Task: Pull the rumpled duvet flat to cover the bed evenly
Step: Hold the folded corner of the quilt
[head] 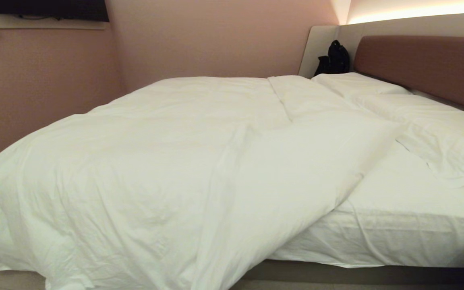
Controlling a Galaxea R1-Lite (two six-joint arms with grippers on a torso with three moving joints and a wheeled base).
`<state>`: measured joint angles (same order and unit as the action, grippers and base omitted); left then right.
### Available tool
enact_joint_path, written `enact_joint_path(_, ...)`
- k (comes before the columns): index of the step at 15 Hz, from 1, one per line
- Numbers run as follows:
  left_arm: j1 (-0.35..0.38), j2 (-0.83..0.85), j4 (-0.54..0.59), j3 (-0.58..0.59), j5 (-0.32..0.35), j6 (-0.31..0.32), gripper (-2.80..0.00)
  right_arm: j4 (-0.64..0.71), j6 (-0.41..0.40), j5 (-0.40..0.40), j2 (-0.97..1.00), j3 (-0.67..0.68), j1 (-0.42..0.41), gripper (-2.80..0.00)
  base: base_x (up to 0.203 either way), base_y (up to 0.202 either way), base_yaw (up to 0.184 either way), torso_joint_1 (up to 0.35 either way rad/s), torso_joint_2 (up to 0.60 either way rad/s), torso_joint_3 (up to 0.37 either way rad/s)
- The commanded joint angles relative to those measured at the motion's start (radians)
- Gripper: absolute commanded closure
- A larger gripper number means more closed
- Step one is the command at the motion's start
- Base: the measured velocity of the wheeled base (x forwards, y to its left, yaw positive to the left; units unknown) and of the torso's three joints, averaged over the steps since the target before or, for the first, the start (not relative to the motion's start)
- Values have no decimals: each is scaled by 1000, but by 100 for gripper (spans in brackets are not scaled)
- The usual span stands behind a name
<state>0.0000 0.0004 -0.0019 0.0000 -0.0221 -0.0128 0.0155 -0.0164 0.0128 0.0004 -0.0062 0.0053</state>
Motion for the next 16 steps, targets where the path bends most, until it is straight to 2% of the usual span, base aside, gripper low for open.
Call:
enact_joint_path(1,0,0,-1,0,-1,-1,0,0,0,1,1,0,1,0,0,0,0,0,0,0)
enact_joint_path(6,0,0,0,0,-1,-4,0,0,0,1,1,0,1,0,1,-19,3,0,1,1)
enact_joint_path(13,0,0,0,0,-1,-7,0,0,0,1,1,0,1,0,0,-188,2,3,3,4)
enact_joint_path(16,0,0,0,0,-1,-9,0,0,0,1,1,0,1,0,0,-77,3,-1,1,2)
